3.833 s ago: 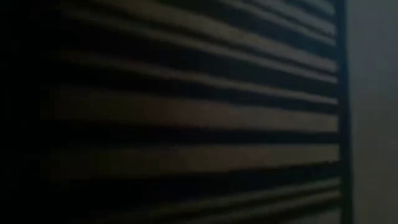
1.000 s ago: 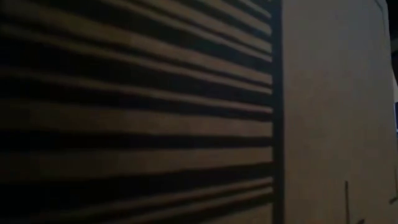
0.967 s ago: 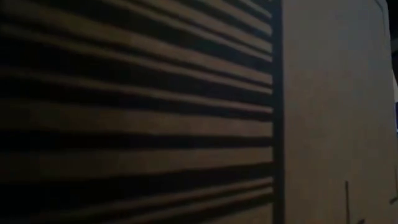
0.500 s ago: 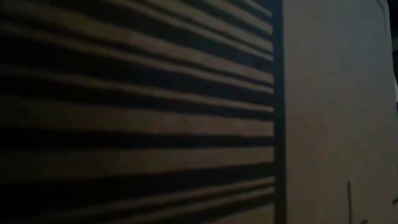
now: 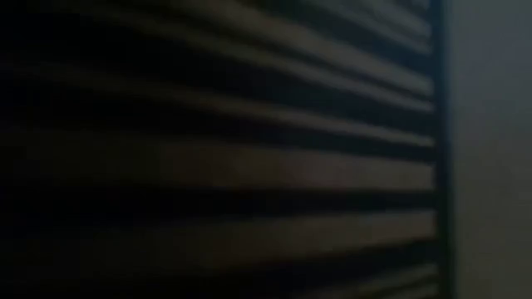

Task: Unpack boxes
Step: Open the cardboard box using the gray cutter

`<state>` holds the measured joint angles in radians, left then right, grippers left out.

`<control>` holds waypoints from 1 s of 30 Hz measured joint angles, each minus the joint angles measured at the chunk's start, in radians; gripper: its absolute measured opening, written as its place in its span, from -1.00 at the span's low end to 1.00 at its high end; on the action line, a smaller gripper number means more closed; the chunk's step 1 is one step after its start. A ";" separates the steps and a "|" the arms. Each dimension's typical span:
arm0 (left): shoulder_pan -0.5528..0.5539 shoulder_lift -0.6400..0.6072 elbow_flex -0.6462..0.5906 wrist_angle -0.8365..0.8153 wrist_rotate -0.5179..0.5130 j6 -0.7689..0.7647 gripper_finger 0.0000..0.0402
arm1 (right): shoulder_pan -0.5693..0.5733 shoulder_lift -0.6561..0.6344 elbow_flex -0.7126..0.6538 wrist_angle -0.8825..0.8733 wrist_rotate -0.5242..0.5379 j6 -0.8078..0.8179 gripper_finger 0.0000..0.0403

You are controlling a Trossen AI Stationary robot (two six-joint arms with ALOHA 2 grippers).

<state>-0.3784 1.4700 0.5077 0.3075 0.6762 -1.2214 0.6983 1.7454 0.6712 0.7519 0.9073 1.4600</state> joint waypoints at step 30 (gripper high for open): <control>0.003 -0.002 0.002 0.035 0.007 -0.014 0.17 | 0.099 0.000 0.001 0.006 0.066 0.006 -0.68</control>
<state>-0.3756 1.4681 0.5095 0.3420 0.6832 -1.2356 0.7973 1.7458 0.6725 0.7575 0.9733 1.4657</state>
